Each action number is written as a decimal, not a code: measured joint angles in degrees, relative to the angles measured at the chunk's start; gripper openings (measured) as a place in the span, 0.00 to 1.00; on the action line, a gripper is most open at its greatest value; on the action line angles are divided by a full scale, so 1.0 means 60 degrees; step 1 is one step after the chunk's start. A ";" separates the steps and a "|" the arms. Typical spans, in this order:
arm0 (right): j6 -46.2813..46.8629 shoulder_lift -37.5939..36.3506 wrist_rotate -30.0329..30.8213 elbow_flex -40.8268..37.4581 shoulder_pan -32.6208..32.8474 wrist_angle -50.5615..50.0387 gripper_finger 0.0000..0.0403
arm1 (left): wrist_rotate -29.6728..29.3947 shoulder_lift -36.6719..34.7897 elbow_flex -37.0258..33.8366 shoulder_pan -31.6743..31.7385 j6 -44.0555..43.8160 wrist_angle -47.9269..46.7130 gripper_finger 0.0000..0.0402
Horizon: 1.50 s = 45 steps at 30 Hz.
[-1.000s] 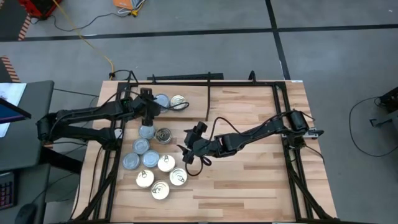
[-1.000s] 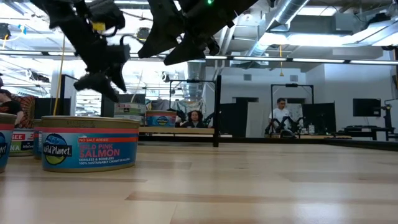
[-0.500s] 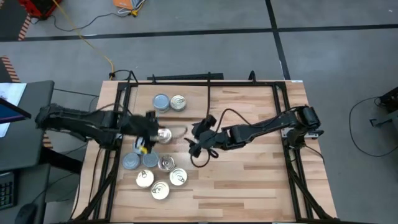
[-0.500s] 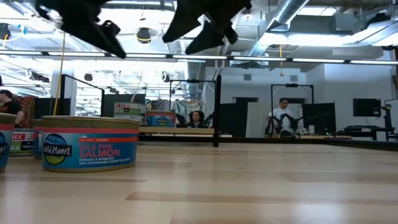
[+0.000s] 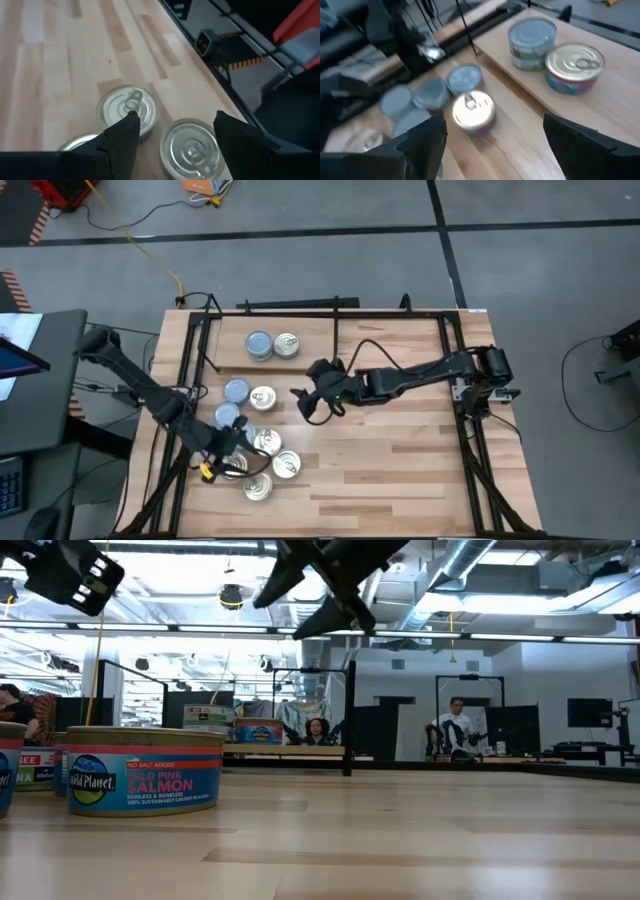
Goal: Stack canned seafood by type on shelf
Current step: Stack the blue pink tuna can on top of the blue pink tuna can on the shelf
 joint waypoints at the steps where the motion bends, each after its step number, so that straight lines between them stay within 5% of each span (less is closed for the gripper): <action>1: 0.0000 0.0016 0.0003 -0.0001 -0.0006 0.0143 0.88 | -0.0227 0.0002 -0.0090 -0.0116 -0.0036 0.0107 0.60; 5: -0.0017 0.0013 -0.0001 -0.0007 0.0000 0.0425 0.88 | -0.0507 0.0038 -0.0290 -0.0328 -0.0885 0.0251 0.60; 19: -0.1177 0.0023 0.1117 -0.0010 0.0401 0.1772 0.88 | -0.2417 -0.0110 -0.0269 -0.0324 -0.0549 0.1033 0.60; 31: -0.1163 0.1388 0.0020 -0.0018 0.0195 0.3248 0.88 | -0.0884 -0.1227 -0.0261 -0.0343 0.0303 0.0771 0.60; 34: -0.1187 0.1383 -0.0177 -0.0011 0.0131 0.3182 0.88 | -0.0870 -0.1537 -0.0261 -0.0346 0.0262 0.0239 0.60; 39: -0.0728 0.1173 -0.2021 -0.0004 -0.0206 0.2687 0.88 | -0.1213 -0.1461 -0.0261 -0.0346 0.0087 -0.0123 0.60; 45: -0.0581 0.1258 -0.2256 -0.0011 -0.0319 0.2754 0.88 | -0.1591 -0.1140 -0.0261 -0.0348 0.0201 0.0002 0.60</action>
